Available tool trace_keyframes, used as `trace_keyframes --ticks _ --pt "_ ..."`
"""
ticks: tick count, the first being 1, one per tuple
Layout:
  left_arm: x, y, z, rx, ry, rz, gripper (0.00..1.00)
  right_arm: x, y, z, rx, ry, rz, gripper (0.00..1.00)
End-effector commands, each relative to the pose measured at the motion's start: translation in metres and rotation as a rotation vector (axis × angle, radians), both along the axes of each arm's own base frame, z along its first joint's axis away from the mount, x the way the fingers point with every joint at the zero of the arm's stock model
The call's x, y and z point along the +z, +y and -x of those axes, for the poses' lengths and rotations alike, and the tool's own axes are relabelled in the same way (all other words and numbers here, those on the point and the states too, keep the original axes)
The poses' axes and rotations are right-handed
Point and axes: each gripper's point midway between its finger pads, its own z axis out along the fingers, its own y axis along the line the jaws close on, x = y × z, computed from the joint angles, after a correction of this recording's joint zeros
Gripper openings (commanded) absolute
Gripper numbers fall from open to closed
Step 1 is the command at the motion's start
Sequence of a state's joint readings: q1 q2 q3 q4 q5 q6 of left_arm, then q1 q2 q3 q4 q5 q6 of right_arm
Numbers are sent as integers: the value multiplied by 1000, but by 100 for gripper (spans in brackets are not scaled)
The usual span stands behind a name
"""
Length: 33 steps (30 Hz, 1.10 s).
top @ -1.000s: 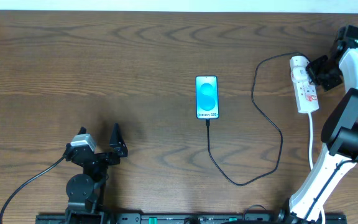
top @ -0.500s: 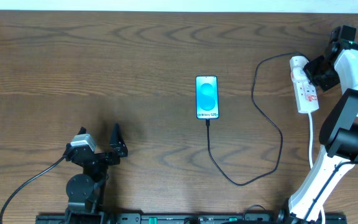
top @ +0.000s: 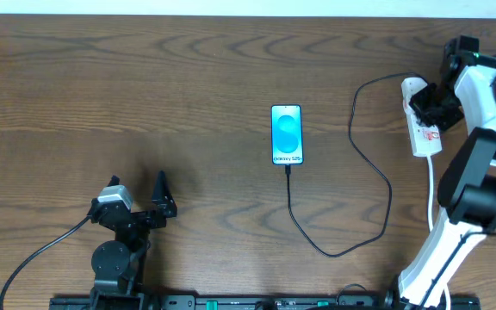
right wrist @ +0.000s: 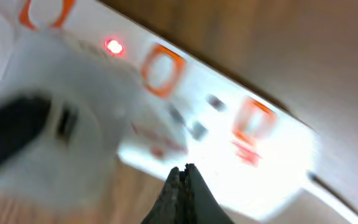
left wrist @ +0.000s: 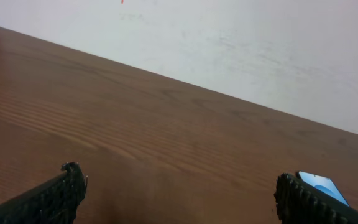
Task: Plug charger to phone and switch on socket
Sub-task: 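Lift the right gripper off the switch and pull it back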
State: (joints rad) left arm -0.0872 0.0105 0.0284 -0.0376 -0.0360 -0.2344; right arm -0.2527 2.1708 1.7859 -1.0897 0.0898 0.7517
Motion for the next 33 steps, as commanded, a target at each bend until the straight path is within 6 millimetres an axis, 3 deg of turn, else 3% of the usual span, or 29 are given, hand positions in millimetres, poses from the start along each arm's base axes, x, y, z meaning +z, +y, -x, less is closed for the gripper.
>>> trace_keyframes --ticks 1,7,15,22,33 --pt "-19 2 0 13 53 -20 99 79 -28 11 -93 -110 190 1" --pt "-19 2 0 13 53 -20 99 144 -23 46 -102 -170 230 1" --pt "-19 2 0 12 53 -20 99 189 7 93 -82 -200 135 1" --pt "-19 2 0 13 53 -20 99 199 33 136 -143 -141 35 1" --pt "-19 2 0 13 53 -20 99 197 65 145 -32 -77 36 2"
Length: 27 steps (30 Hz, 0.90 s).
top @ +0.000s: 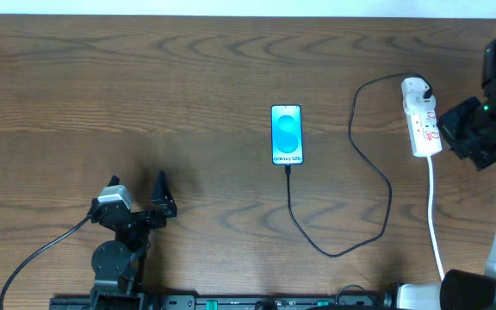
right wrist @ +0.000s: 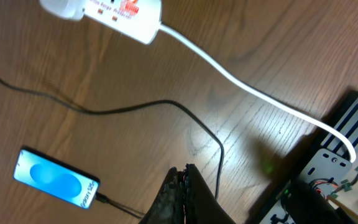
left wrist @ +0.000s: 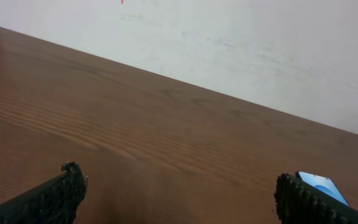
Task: Plug charger to phone and switch on socket
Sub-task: 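Lift the right gripper off the switch and pull it back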
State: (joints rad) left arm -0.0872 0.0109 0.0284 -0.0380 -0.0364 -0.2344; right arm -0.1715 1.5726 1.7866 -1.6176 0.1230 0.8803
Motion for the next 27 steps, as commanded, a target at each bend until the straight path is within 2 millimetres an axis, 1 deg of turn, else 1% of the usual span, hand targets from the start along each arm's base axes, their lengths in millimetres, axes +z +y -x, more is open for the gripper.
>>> trace_keyframes --ticks 1,7,12,19,24,27 --pt "-19 2 0 12 52 -20 99 1 12 1 28 5 3 1" --pt "-19 2 0 12 52 -20 99 5 27 4 81 3 4 2" --pt "-19 2 0 12 52 -20 99 13 30 12 99 -12 32 2" --pt "-19 2 0 12 52 -20 99 32 29 34 90 -56 61 2" --pt "-19 2 0 12 52 -20 99 50 30 48 89 -137 68 1" --pt "-19 2 0 12 52 -20 99 63 30 61 98 -198 76 2"
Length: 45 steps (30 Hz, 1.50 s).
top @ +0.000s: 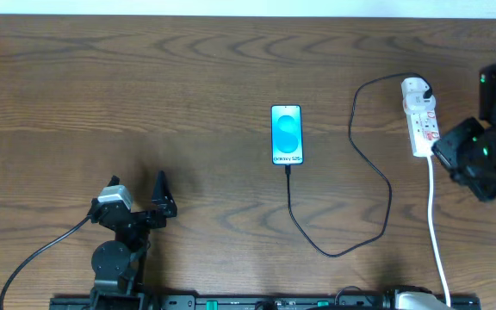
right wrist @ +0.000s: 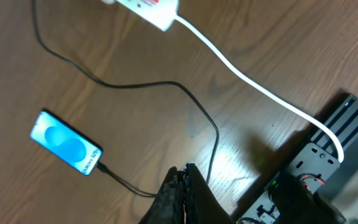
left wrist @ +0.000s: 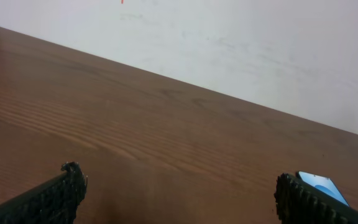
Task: Plug charger to phone and switch on socket
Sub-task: 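Lift the right gripper off the switch and pull it back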
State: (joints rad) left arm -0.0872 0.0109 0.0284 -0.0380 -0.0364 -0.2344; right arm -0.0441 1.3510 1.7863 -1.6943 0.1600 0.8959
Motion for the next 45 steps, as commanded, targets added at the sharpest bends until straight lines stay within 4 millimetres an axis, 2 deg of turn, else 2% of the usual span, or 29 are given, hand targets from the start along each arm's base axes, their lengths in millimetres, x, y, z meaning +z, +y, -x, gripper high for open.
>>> trace_keyframes --ticks 1,6,7,10,11,13,14,16,18,19,26,32,38,42,45 --pt "-19 2 0 12 52 -20 99 16 -2 18 -2 -72 26 2" --pt "-19 2 0 12 52 -20 99 24 0 36 22 -128 29 1" --pt "-19 2 0 12 52 -20 99 25 1 39 37 -133 31 4" --pt "-19 2 0 12 52 -20 99 23 5 46 55 -142 13 29" --pt "-19 2 0 12 52 -20 99 22 7 48 57 -143 6 41" --pt "-19 2 0 12 52 -20 99 21 8 51 60 -145 2 70" --pt "-19 2 0 12 52 -20 99 21 8 52 71 -143 4 99" --pt "-19 2 0 12 52 -20 99 21 7 52 135 -131 32 99" --pt "-19 2 0 12 52 -20 99 20 14 51 325 -106 69 99" --pt "-19 2 0 12 52 -20 99 20 14 51 353 -102 79 99" --pt "-19 2 0 12 52 -20 99 20 13 51 354 -101 87 99" --pt "-19 2 0 12 52 -20 99 20 11 52 476 -76 145 99" --pt "-19 2 0 12 52 -20 99 21 17 50 505 -102 130 99" --pt "-19 2 0 12 52 -20 99 19 23 42 586 -172 150 99" --pt "-19 2 0 12 52 -20 99 9 29 32 652 -248 174 99"
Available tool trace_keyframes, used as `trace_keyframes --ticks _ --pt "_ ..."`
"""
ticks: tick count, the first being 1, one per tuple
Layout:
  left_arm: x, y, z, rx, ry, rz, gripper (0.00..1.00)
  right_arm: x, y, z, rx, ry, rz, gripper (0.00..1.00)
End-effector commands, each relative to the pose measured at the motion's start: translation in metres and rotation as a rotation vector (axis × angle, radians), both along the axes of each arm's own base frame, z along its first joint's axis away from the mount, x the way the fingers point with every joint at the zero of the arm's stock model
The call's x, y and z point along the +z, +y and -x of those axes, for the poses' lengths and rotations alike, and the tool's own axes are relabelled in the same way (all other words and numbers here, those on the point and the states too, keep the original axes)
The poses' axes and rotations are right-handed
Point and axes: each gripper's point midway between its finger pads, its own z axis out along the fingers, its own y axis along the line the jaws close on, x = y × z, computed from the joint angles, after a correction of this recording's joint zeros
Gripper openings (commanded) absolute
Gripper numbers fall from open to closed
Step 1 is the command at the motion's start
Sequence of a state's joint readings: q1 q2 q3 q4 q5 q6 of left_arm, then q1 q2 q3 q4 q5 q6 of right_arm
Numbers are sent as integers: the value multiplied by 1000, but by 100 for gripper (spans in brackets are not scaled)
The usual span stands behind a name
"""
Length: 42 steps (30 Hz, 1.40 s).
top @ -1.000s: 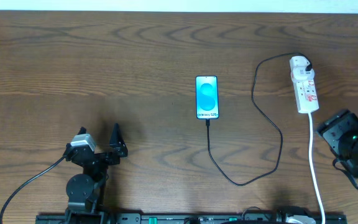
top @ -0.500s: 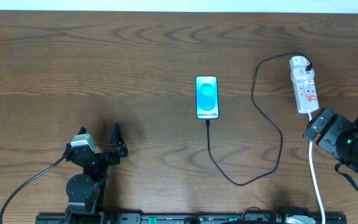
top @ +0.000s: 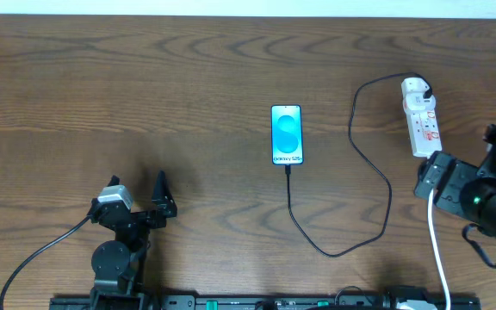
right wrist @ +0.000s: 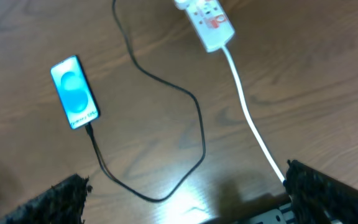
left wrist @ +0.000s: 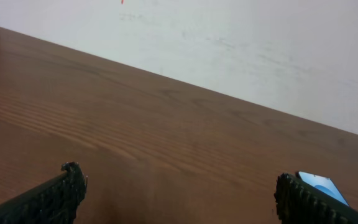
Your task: Plug charger to phone and switch on socket
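Observation:
The phone (top: 286, 134) lies face up mid-table with a blue lit screen. A black charger cable (top: 377, 224) runs from its near end in a loop to the plug (top: 417, 85) in the white power strip (top: 424, 126) at the far right. My right gripper (right wrist: 188, 199) hangs open high above the front right of the table, and the phone (right wrist: 73, 92) and the strip (right wrist: 210, 18) show below it. Near the front left, my left gripper (left wrist: 179, 199) rests open and empty, the phone's corner (left wrist: 319, 185) beside its right finger.
The strip's white mains cord (top: 434, 232) runs to the table's front edge under my right arm (top: 480, 196). A pale wall (left wrist: 229, 43) backs the far side of the brown wooden table (top: 145, 86).
My right gripper was shut and is now wide open. The right arm has moved nearer the table's front edge, farther from the power strip. The left arm, phone and cable are unchanged.
My right gripper was shut right at the power strip, where a red light glowed. Then it was shut and raised clear of the strip, then farther off and higher. Now it is open over the front right. The phone stayed plugged in throughout.

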State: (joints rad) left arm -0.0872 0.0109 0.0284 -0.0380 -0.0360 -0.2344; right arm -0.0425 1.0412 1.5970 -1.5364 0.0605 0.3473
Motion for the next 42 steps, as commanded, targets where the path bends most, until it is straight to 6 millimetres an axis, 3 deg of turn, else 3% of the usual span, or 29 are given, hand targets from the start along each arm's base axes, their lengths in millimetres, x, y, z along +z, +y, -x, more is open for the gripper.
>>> trace_keyframes --ticks 1,8,12,20,30,42 --pt "-19 2 0 13 52 -20 99 -18 13 -5 137 -67 16 99" --pt "-19 2 0 13 52 -20 99 -65 41 -32 264 -289 -27 99" --pt "-19 2 0 13 52 -20 99 -77 54 -43 316 -482 -35 99" --pt "-19 2 0 13 52 -20 99 -71 56 -34 354 -792 17 99" --pt "-19 2 0 13 52 -20 99 -60 61 -25 393 -1031 59 99" --pt "-19 2 0 13 52 -20 99 -77 64 -30 406 -1121 63 99"
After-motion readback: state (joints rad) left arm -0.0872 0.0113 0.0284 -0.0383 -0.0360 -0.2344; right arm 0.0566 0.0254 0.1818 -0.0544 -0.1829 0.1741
